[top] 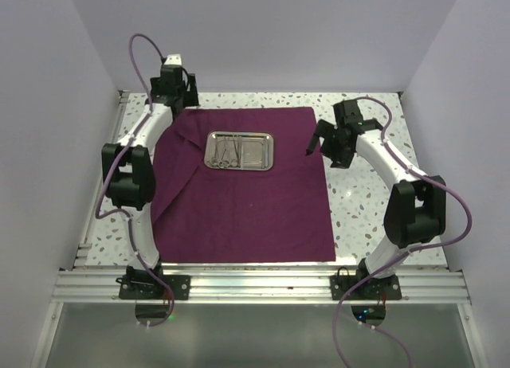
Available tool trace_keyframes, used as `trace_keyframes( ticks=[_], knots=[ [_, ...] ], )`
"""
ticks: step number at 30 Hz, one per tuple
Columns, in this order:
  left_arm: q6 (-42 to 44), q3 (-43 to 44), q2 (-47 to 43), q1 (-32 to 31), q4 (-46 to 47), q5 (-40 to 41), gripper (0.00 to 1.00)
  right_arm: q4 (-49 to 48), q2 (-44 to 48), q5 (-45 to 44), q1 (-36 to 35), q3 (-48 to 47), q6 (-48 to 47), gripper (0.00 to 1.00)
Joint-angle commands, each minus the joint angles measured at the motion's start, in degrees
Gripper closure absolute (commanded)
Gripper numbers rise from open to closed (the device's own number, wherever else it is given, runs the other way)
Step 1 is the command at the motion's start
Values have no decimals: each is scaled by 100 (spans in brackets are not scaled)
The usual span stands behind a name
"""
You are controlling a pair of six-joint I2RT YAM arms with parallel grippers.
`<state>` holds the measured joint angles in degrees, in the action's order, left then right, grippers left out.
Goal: Open and lay out the surgical kit
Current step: Open the surgical kit at the center of the board.
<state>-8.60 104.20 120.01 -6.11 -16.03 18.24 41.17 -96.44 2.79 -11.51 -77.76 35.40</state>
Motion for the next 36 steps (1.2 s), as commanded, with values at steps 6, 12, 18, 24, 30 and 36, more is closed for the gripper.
trace_keyframes(
  ticks=[6, 12, 18, 24, 30, 36],
  knots=[
    [-2337, -1639, -276, 540, 460, -1358, 12, -48, 327, 55, 17, -3, -33, 5],
    [-2883, -1851, -65, 567, 671, -1376, 19, 102, 495, -59, 17, 147, -86, 5],
    [-3069, -2027, 32, 611, 1092, -1463, 21, 260, 557, -173, 26, 120, -191, 5],
    [-3095, -1904, 269, 752, 1260, -1508, 29, 295, 522, -217, 17, 138, -182, 5],
    [-3025, -1711, 550, 769, 1374, -1665, 44, 322, 355, -252, 17, 41, -174, 6],
    [-2946, -1500, 585, 769, 1357, -1666, 53, 261, 231, -217, 17, 32, -156, 6]
  ],
)
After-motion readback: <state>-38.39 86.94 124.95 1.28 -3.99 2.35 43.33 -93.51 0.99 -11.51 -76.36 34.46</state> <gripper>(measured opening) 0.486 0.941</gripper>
